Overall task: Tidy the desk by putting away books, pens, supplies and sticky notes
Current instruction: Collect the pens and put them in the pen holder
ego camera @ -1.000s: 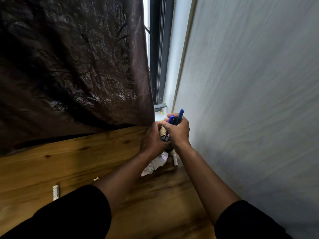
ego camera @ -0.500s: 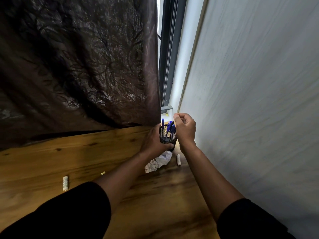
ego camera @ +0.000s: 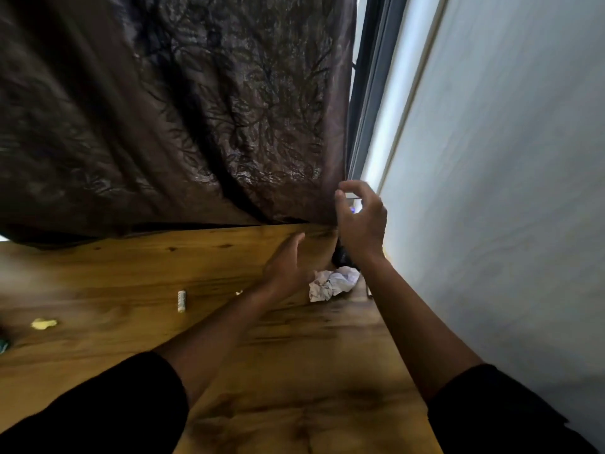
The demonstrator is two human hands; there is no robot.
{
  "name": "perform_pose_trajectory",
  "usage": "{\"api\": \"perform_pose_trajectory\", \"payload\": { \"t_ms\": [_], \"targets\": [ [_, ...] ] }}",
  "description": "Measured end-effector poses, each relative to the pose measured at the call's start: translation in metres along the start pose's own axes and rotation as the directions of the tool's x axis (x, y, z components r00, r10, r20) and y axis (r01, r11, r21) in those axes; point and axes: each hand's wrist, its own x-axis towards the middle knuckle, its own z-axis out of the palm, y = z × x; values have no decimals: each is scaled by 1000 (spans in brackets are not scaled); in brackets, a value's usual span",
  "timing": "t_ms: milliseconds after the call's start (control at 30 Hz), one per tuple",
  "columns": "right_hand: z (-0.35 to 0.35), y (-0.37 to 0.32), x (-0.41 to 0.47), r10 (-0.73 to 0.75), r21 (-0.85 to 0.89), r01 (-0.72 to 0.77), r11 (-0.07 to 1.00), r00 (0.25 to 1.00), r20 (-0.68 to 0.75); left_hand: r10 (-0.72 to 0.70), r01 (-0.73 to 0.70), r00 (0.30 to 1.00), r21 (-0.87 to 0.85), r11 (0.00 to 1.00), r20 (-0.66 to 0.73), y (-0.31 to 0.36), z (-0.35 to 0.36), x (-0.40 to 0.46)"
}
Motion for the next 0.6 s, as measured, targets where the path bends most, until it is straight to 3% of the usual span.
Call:
{"api": "perform_pose_trajectory", "payload": {
  "t_ms": [133,367,500,600],
  "targets": [
    [19,5,-33,-109,-2,109,994,991,81,26,-27,1000,134,991,5,-35,-25,-41],
    [26,42,-98,-26,-145,40,989,995,101,-67,33,994,344,938,86,-71,-31,-95],
    [13,60,-117,-52,-248,79,966,993,110,-25,-62,987,515,855,161,-62,-16,-116],
    [-3,74,-125,37,-381,-13,924,998,53,29,-152,974,552,820,225,-55,-4,-127]
  ]
}}
